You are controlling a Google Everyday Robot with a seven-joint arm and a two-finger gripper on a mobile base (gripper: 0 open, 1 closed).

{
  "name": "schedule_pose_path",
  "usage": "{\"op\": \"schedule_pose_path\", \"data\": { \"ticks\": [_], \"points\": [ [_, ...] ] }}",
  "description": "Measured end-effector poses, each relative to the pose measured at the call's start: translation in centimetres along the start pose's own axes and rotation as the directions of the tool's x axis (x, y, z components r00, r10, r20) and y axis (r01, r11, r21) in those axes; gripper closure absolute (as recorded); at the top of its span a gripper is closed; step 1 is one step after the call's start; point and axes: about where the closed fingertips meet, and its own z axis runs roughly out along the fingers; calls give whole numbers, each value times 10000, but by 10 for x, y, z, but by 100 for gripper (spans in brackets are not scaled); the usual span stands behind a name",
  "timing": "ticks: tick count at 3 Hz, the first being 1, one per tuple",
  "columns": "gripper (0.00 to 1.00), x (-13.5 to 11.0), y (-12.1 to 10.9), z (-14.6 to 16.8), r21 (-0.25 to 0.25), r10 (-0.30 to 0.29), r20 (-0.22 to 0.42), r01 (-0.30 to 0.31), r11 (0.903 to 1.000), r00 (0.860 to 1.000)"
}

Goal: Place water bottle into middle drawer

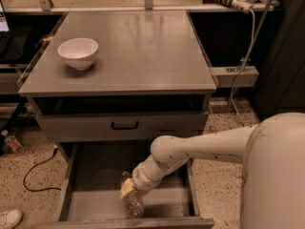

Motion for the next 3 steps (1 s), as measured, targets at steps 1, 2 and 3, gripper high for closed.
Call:
{"op": "schedule_pose_path", "data": {
  "ticks": [1,2,3],
  "points": [
    [100,-15,-6,13,128,296,703,-306,9995,9971],
    [100,-33,-15,14,359,463,1170,-508,9981,9921],
    [100,-43,-26,18,355,700,1526,-763,9965,9858]
  ]
}}
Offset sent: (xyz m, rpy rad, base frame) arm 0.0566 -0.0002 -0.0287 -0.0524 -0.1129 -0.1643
